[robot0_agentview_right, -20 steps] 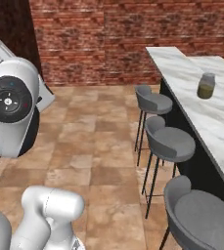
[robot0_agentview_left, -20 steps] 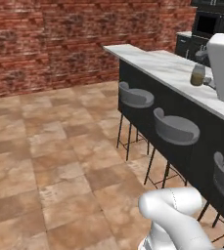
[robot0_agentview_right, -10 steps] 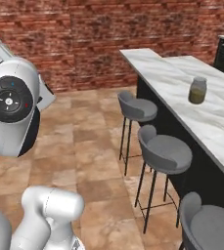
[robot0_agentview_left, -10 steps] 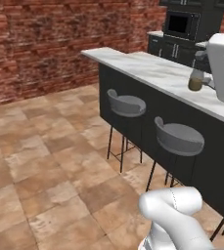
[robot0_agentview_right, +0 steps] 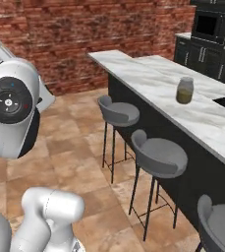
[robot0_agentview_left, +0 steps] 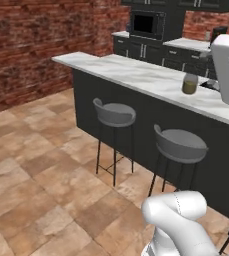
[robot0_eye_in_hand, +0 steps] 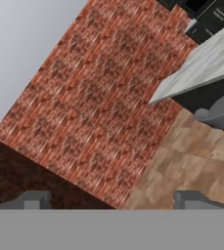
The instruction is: Pick the jar and jar from the dining table and place them in the open cabinet. Close the cabinet after placing the objects.
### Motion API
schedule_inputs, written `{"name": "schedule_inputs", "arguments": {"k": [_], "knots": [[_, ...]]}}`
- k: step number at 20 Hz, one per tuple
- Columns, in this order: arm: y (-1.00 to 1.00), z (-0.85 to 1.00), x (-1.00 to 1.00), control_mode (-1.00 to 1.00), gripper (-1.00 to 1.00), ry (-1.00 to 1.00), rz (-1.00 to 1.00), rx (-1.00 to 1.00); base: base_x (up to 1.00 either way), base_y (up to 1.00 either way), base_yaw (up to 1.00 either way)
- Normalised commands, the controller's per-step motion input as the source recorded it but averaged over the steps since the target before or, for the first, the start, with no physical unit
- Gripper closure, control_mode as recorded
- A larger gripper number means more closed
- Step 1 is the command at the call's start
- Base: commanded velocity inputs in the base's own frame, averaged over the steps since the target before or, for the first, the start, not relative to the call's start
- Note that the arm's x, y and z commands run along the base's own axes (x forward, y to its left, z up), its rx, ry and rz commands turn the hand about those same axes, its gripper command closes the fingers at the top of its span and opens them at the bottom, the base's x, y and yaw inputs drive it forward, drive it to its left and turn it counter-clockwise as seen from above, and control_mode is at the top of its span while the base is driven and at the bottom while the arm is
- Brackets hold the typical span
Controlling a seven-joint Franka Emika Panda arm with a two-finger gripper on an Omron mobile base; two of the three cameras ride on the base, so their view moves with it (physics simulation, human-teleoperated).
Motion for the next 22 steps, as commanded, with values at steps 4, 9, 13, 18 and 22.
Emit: {"name": "schedule_inputs", "arguments": {"k": [4, 9, 13, 18, 22], "knots": [[0.00, 0.00, 0.00, 1.00, -1.00, 0.00, 0.00, 0.00, 0.31, 0.62, -0.42], [0.00, 0.00, 0.00, 1.00, -1.00, 0.00, 0.00, 0.00, 0.35, 0.60, -0.43], [0.00, 0.00, 0.00, 1.00, -1.00, 0.00, 0.00, 0.00, 0.39, 0.55, -0.45], [0.00, 0.00, 0.00, 1.00, -1.00, 0.00, 0.00, 0.00, 0.34, 0.47, -0.48], [0.00, 0.00, 0.00, 1.00, -1.00, 0.00, 0.00, 0.00, 0.31, 0.39, -0.48]]}}
